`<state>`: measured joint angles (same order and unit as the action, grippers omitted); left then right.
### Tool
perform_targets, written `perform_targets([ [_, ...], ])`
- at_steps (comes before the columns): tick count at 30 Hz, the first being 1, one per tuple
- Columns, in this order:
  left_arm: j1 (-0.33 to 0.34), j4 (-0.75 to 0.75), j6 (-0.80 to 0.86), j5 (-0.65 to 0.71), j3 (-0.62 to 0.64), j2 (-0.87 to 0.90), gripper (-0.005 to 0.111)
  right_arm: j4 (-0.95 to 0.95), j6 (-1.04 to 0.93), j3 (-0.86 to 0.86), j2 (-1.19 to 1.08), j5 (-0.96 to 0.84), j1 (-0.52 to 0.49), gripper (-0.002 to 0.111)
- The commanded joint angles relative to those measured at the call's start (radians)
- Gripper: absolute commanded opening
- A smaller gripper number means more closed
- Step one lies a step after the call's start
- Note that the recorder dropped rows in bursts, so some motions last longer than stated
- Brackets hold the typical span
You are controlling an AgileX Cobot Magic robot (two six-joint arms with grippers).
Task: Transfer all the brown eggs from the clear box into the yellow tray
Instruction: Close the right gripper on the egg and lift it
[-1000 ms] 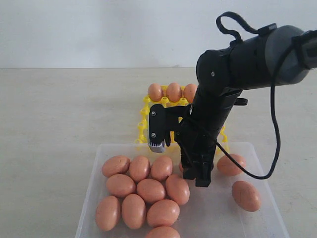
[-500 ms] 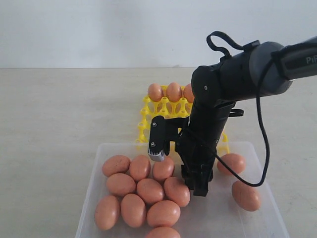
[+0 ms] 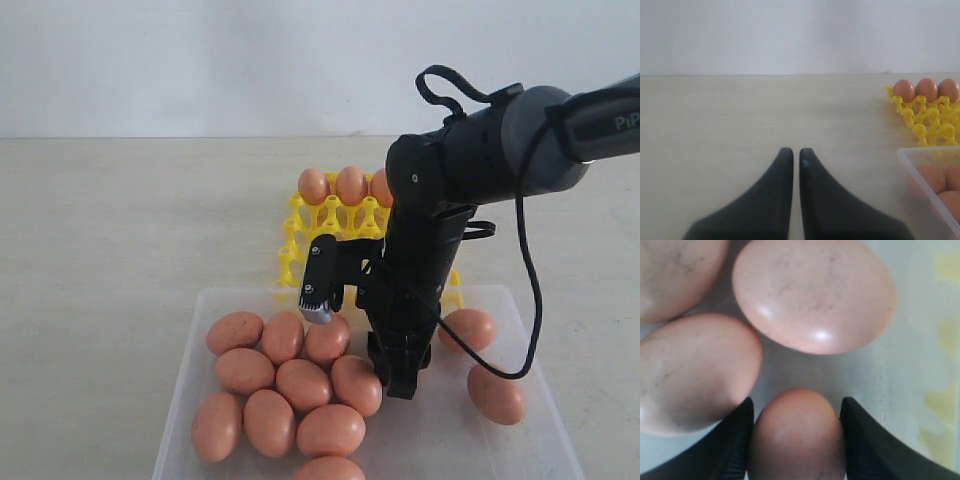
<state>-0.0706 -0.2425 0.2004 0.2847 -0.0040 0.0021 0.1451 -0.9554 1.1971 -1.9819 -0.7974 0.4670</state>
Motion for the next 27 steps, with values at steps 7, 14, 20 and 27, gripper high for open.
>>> perform_targets([
  [7, -0.009, -0.001, 0.003, -0.001, 0.004, -0.002, 0.004, 0.072, 0.206, 0.001, 0.086, 0.055, -0.008, 0.000],
  [14, -0.009, -0.001, 0.003, -0.001, 0.004, -0.002, 0.004, 0.165, 0.248, 0.001, 0.199, 0.086, -0.008, 0.000],
  [20, -0.009, -0.001, 0.003, -0.001, 0.004, -0.002, 0.004, 0.275, 0.316, 0.001, 0.300, 0.189, -0.008, 0.000],
  [27, -0.009, -0.001, 0.003, -0.001, 0.004, -0.002, 0.004, 0.344, 0.553, 0.001, 0.377, 0.525, -0.008, 0.000],
])
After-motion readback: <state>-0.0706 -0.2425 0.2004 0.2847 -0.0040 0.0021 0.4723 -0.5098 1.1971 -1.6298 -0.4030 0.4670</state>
